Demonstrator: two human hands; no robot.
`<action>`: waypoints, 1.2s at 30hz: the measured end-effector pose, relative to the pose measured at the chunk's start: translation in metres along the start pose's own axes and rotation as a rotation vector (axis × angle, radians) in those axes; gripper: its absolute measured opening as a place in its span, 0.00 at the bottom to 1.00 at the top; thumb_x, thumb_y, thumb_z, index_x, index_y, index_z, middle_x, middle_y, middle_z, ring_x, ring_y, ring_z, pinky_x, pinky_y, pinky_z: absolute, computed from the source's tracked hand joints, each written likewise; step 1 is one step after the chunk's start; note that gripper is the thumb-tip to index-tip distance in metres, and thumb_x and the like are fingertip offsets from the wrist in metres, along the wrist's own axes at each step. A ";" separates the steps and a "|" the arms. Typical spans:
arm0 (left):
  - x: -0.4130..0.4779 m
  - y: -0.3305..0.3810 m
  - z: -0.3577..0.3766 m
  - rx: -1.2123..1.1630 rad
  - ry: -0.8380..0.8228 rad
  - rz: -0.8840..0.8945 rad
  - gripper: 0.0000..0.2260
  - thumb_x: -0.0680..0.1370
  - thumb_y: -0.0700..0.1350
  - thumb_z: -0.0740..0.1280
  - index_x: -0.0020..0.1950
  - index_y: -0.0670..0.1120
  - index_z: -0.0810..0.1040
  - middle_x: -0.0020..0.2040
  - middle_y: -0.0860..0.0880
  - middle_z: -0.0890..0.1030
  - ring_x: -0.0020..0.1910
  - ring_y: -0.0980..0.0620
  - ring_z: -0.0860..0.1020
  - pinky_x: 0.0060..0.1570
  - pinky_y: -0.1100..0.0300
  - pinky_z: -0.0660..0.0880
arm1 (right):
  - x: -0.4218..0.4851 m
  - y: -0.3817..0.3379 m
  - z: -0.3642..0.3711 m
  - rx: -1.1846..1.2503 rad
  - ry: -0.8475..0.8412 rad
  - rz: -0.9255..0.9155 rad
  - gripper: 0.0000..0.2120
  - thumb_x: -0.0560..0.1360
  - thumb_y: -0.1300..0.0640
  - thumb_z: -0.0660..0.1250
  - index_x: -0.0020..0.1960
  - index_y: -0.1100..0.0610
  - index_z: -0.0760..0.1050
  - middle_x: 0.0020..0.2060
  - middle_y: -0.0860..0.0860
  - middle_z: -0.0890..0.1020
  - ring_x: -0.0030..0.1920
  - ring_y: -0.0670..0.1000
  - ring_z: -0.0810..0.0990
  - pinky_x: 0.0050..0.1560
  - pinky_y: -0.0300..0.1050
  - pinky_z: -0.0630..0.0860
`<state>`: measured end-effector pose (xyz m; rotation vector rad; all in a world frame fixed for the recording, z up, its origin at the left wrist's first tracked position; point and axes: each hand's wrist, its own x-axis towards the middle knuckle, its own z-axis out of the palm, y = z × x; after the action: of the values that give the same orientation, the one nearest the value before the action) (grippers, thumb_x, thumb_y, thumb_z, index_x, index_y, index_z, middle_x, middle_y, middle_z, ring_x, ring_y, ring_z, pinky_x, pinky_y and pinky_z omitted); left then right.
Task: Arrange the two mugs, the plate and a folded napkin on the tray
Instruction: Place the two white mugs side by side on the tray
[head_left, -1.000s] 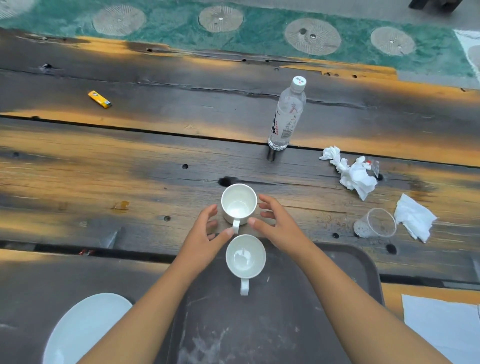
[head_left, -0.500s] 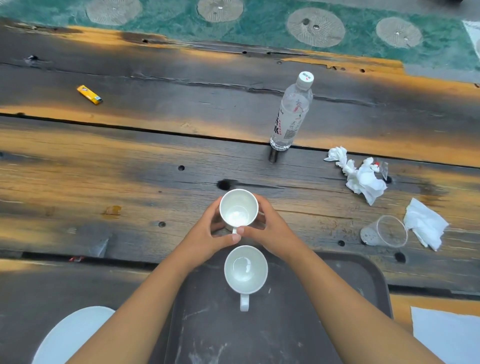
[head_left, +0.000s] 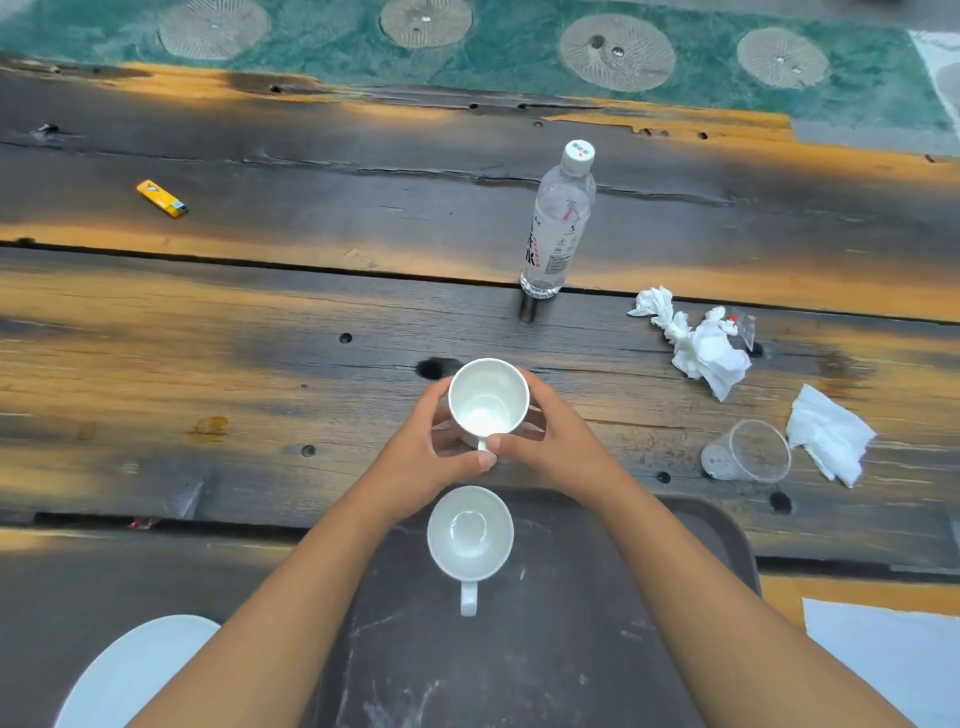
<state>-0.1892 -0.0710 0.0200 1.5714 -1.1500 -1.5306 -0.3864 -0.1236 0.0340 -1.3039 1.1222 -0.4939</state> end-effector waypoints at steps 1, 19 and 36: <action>-0.001 0.004 0.006 0.003 0.003 0.007 0.38 0.69 0.48 0.81 0.71 0.68 0.65 0.66 0.62 0.77 0.61 0.65 0.80 0.52 0.69 0.78 | -0.004 -0.002 -0.005 -0.012 0.001 -0.001 0.35 0.72 0.58 0.79 0.73 0.40 0.70 0.65 0.41 0.80 0.66 0.42 0.78 0.59 0.36 0.75; -0.038 0.036 0.126 -0.001 0.016 0.039 0.39 0.65 0.56 0.81 0.68 0.73 0.64 0.64 0.69 0.76 0.64 0.62 0.79 0.65 0.56 0.76 | -0.105 0.005 -0.083 -0.025 0.113 -0.027 0.32 0.71 0.56 0.74 0.72 0.40 0.71 0.65 0.42 0.80 0.68 0.43 0.76 0.73 0.55 0.72; -0.087 -0.004 0.179 0.106 -0.035 -0.046 0.43 0.69 0.54 0.79 0.75 0.72 0.58 0.69 0.71 0.72 0.67 0.64 0.75 0.69 0.52 0.73 | -0.170 0.063 -0.090 -0.142 0.066 0.036 0.33 0.74 0.55 0.77 0.72 0.36 0.67 0.67 0.33 0.77 0.70 0.37 0.73 0.70 0.43 0.71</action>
<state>-0.3597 0.0316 0.0333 1.6574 -1.2408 -1.5548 -0.5545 -0.0118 0.0493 -1.3954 1.2524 -0.4394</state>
